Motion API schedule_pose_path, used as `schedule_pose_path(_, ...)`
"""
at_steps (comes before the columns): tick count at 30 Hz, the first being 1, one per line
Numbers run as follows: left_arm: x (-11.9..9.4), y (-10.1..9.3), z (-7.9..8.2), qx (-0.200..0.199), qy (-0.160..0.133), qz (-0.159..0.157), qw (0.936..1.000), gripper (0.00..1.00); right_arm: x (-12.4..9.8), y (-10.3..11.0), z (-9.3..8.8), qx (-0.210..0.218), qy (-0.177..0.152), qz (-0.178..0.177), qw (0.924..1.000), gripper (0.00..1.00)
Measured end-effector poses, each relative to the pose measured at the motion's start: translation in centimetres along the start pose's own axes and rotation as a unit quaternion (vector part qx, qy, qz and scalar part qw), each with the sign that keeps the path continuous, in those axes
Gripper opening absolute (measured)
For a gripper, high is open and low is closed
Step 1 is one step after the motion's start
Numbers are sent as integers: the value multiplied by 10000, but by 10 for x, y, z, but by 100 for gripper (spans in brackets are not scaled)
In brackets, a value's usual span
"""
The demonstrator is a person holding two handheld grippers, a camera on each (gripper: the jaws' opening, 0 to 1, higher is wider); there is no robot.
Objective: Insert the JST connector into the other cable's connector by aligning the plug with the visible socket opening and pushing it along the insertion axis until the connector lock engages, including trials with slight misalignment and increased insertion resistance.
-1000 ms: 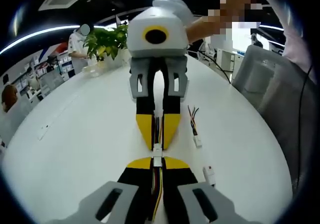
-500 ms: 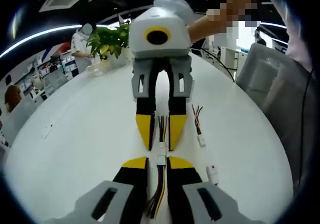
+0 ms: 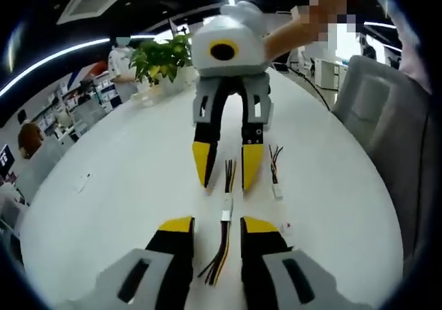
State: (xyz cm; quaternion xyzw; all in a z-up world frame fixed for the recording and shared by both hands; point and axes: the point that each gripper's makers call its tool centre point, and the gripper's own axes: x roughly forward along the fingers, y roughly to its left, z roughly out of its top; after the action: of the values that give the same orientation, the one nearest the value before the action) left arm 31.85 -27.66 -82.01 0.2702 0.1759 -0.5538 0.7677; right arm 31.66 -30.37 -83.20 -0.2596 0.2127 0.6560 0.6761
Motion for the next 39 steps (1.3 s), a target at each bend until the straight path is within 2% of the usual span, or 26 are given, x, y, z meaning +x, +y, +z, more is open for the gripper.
schedule_pose_path(9,-19,-13,19,37,-196,119,9997,20,-18,14,15,-90,-193,-140,9997,22)
schedule_pose_path(14,-23,-27,20,84,-208,83,9997,20,-21,26,17,-108,-226,-111,9996,23)
schedule_pose_path(16,-23,-35,20,-34,-287,61,9996,19,-20,32,16,-106,-239,-85,9996,22)
schedule_pose_path(23,-23,-54,7,-568,-399,80,9976,19,-15,40,6,125,-257,-59,9996,21)
schedule_pose_path(27,-24,-55,-1,-856,-487,159,9950,18,-13,45,4,204,-411,16,9989,19)
schedule_pose_path(32,-23,-53,-6,-1151,-679,248,9907,13,-9,49,-7,296,-582,79,9978,16)
schedule_pose_path(39,-20,-54,-11,-1267,-760,335,9885,10,-6,53,-16,230,-598,73,9979,10)
